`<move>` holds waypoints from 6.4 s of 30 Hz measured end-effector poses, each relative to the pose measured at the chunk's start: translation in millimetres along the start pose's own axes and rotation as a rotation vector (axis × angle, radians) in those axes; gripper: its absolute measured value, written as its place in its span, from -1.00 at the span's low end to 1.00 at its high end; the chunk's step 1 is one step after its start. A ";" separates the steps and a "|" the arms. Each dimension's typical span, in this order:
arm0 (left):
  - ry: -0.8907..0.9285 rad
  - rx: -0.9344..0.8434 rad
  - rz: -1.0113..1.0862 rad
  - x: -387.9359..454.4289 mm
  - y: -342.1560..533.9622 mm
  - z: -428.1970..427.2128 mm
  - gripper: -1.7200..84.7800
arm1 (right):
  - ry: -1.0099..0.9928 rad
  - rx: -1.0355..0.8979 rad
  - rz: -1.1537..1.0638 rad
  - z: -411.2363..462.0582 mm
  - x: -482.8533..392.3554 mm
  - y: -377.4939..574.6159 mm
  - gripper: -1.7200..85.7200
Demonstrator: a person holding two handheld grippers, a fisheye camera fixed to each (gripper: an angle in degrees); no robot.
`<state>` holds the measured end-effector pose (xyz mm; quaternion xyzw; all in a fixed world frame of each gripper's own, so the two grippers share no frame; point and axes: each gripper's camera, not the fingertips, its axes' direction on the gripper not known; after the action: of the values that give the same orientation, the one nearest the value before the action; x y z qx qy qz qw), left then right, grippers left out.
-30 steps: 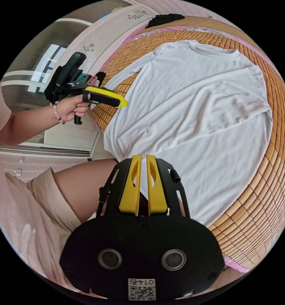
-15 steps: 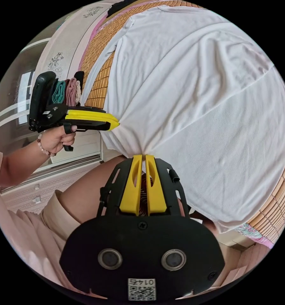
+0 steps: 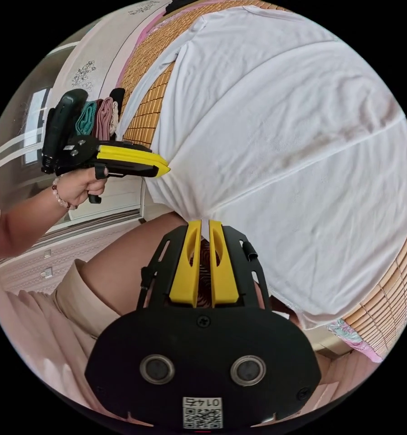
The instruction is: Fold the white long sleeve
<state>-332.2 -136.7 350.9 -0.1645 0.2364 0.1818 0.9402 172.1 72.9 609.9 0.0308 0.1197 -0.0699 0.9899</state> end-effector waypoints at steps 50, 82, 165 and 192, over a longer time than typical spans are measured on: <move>0.018 1.303 -0.460 -56.5 258.5 -72.5 -0.97 | 0.170 0.543 -0.745 -171.5 -287.5 -190.4 -0.98; 0.252 0.221 0.726 315.7 -46.3 68.2 -0.88 | 0.342 0.282 0.222 -142.9 99.6 131.4 -0.75; 0.020 0.582 -0.022 -24.8 35.6 -56.0 -0.98 | 0.152 0.654 0.152 -19.4 339.2 213.3 -0.95; -0.132 0.514 -0.024 62.7 22.5 -36.5 -0.82 | 0.492 0.344 -0.053 -17.2 132.6 72.7 -0.80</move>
<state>-304.1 -114.8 283.7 0.0890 0.2112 0.1150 0.9666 306.3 128.7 564.5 0.2111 0.3429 -0.1056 0.9092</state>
